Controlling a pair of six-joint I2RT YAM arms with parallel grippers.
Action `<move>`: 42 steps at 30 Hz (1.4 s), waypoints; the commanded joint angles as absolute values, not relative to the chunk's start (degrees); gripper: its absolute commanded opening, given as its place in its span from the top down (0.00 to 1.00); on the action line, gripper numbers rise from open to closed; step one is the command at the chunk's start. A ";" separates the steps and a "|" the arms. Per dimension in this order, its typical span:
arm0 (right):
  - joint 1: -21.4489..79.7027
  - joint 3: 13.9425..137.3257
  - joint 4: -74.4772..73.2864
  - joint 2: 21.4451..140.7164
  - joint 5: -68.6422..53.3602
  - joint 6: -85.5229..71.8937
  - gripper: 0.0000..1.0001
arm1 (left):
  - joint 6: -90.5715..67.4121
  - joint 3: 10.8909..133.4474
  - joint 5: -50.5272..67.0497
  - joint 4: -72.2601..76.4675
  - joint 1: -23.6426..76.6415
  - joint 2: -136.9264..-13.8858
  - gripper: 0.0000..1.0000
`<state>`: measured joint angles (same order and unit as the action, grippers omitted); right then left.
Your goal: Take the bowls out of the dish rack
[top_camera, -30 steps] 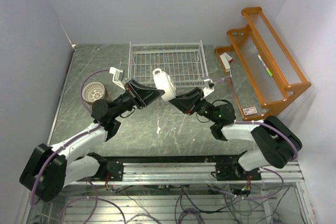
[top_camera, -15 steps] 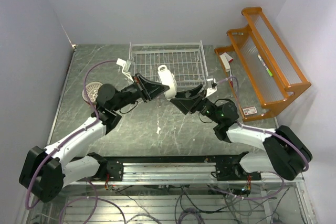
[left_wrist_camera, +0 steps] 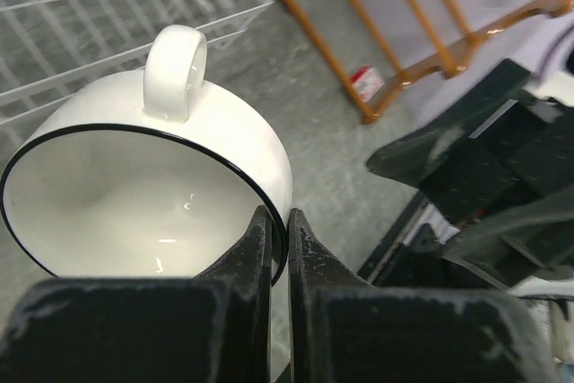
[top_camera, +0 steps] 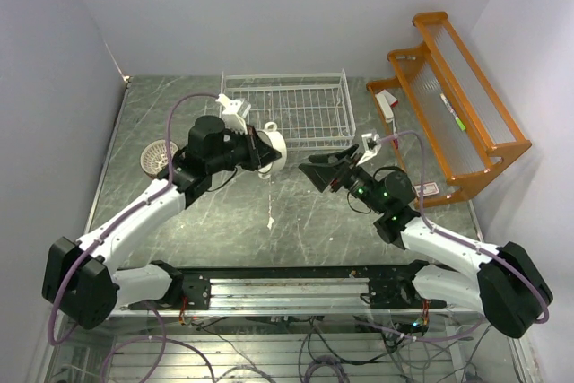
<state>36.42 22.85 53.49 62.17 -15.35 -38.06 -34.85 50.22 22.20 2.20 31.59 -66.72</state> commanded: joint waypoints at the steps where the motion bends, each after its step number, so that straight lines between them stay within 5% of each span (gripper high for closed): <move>1: 35.80 24.70 48.99 62.49 -14.12 -37.45 0.42 | -28.11 56.25 14.91 -8.27 31.55 -69.04 0.93; 29: 32.42 23.91 52.36 69.02 -17.35 -40.69 0.43 | -22.67 67.04 -11.97 -37.16 31.55 -89.22 0.93; 42: 30.47 22.87 56.23 73.65 -19.10 -42.39 0.44 | -23.14 68.11 -11.44 -39.58 31.55 -97.74 0.93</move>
<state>31.16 23.40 53.43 72.64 -18.63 -42.11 -22.96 66.02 -10.74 -39.13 31.59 -97.06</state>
